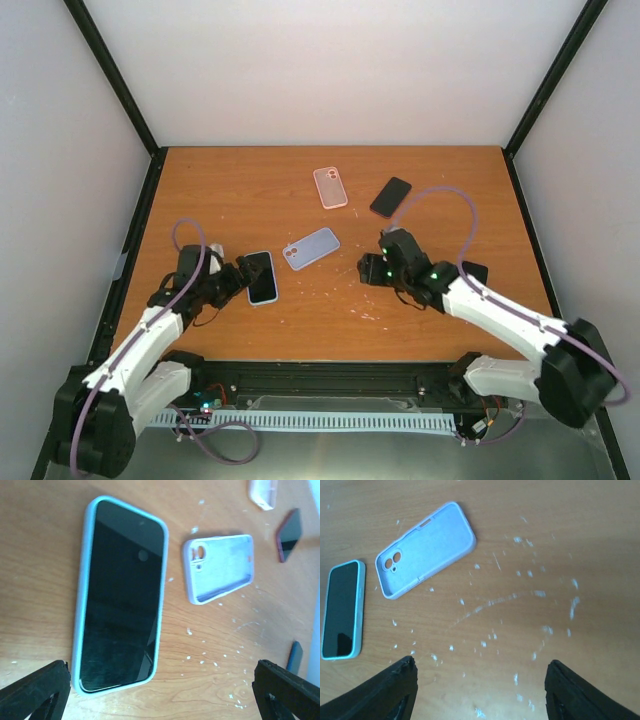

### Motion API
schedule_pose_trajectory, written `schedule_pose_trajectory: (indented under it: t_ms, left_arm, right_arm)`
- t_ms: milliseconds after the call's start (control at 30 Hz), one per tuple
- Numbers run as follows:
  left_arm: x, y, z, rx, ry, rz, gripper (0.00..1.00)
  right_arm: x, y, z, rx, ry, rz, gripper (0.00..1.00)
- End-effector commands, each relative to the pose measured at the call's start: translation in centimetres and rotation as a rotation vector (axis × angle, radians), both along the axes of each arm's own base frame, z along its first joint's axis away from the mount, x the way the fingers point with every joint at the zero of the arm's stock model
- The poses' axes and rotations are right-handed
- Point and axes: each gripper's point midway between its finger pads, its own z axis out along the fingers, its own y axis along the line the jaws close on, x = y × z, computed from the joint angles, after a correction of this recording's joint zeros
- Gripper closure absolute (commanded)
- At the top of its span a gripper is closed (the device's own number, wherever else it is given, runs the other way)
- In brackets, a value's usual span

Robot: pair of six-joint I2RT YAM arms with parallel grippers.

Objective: Put the phone into the phone case

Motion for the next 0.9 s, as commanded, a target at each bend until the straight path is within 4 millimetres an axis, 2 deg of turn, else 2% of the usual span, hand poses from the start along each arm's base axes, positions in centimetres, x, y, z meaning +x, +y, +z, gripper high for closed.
schedule_pose_trajectory:
  t_ms: [0, 67, 100, 133, 233, 400, 633, 867]
  left_arm:
    - [1.3, -0.6, 4.8, 0.012, -0.200, -0.090, 0.01]
    - [1.1, -1.1, 6.0, 0.004, -0.260, -0.138, 0.01]
    - [1.0, -1.4, 6.5, 0.002, -0.286, -0.159, 0.00]
    - [1.0, -1.6, 7.1, -0.001, -0.309, -0.178, 0.01]
    - [0.7, -2.1, 8.1, -0.022, -0.357, -0.214, 0.01]
    - [0.5, -2.2, 8.4, -0.033, -0.390, -0.217, 0.00]
    - [0.4, -2.3, 8.5, -0.042, -0.392, -0.214, 0.00]
    - [-0.1, -1.9, 8.4, -0.048, -0.395, -0.189, 0.00]
  right_arm:
    - [4.5, 2.7, 1.4, -0.048, -0.110, 0.135, 0.37]
    - [6.7, 3.4, 1.1, -0.102, -0.113, 0.158, 0.44]
    - [8.0, 4.0, 1.7, -0.116, -0.133, 0.176, 0.47]
    - [8.8, 4.4, 1.1, -0.144, -0.136, 0.200, 0.49]
    - [11.7, 6.9, 1.9, -0.209, -0.213, 0.335, 0.54]
    - [14.8, 10.5, -0.4, -0.297, -0.237, 0.539, 0.56]
    - [16.1, 14.7, -3.6, -0.261, -0.209, 0.746, 0.52]
    - [17.9, 17.3, -5.6, -0.263, -0.175, 0.863, 0.47]
